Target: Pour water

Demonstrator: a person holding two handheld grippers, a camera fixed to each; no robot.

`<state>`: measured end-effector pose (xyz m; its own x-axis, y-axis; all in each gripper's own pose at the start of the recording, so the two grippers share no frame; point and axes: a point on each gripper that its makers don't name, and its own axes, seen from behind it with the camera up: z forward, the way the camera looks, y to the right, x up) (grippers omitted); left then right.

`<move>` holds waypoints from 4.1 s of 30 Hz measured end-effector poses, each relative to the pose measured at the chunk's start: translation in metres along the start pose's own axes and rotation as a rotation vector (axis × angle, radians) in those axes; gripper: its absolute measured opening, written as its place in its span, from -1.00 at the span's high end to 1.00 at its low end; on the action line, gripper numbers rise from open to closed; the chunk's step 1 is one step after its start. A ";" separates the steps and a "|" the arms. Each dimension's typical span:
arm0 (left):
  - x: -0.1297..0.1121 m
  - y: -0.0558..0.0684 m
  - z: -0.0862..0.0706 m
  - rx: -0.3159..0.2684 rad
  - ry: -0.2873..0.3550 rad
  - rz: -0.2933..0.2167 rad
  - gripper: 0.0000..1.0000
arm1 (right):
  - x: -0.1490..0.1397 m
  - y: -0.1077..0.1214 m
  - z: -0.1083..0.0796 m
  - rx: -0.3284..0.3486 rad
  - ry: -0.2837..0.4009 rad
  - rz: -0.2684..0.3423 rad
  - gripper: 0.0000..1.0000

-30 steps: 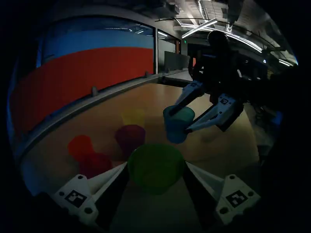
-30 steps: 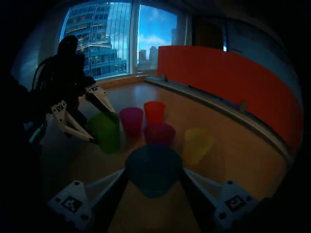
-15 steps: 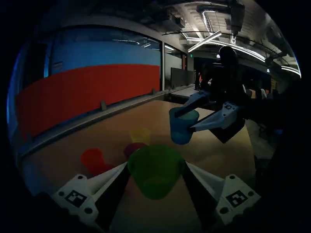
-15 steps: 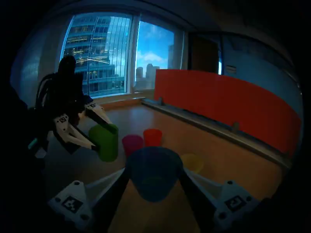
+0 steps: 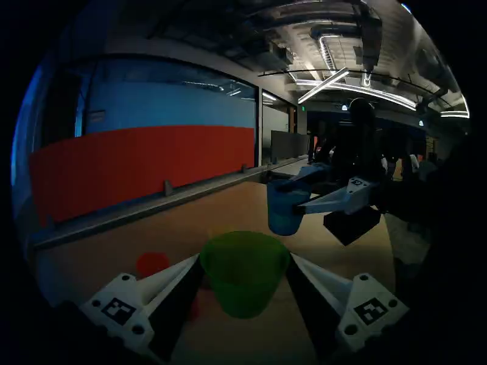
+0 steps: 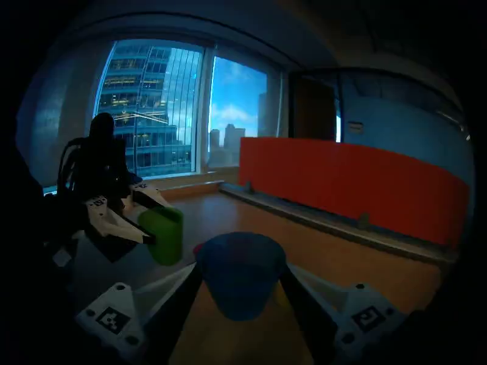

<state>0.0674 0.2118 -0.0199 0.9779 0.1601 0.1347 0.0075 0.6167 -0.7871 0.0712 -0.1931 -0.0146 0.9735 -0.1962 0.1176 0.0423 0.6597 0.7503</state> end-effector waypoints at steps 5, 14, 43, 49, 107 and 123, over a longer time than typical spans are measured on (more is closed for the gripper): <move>0.011 0.000 -0.005 0.006 0.041 -0.003 -0.78 | 0.013 -0.002 -0.002 -0.006 0.032 -0.008 -0.81; 0.017 0.007 -0.008 -0.008 0.069 -0.009 -0.79 | 0.026 -0.007 -0.002 -0.011 0.068 -0.018 -0.81; 0.032 0.010 -0.027 0.026 0.104 -0.007 -0.78 | 0.076 -0.019 -0.004 0.026 0.118 -0.154 -0.81; 0.032 0.010 -0.028 0.035 0.102 -0.002 -0.79 | 0.091 -0.020 0.000 0.034 0.116 -0.226 -0.80; 0.037 0.022 -0.018 0.005 0.128 -0.010 -0.78 | 0.193 -0.053 0.033 0.003 0.167 -0.846 -0.81; 0.040 0.024 -0.017 -0.004 0.131 -0.008 -0.78 | 0.194 -0.058 0.042 -0.015 0.153 -0.995 -0.80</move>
<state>0.1100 0.2200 -0.0434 0.9967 0.0529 0.0611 0.0157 0.6146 -0.7887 0.2485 -0.2998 -0.0083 0.5123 -0.5683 -0.6439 0.8538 0.2560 0.4534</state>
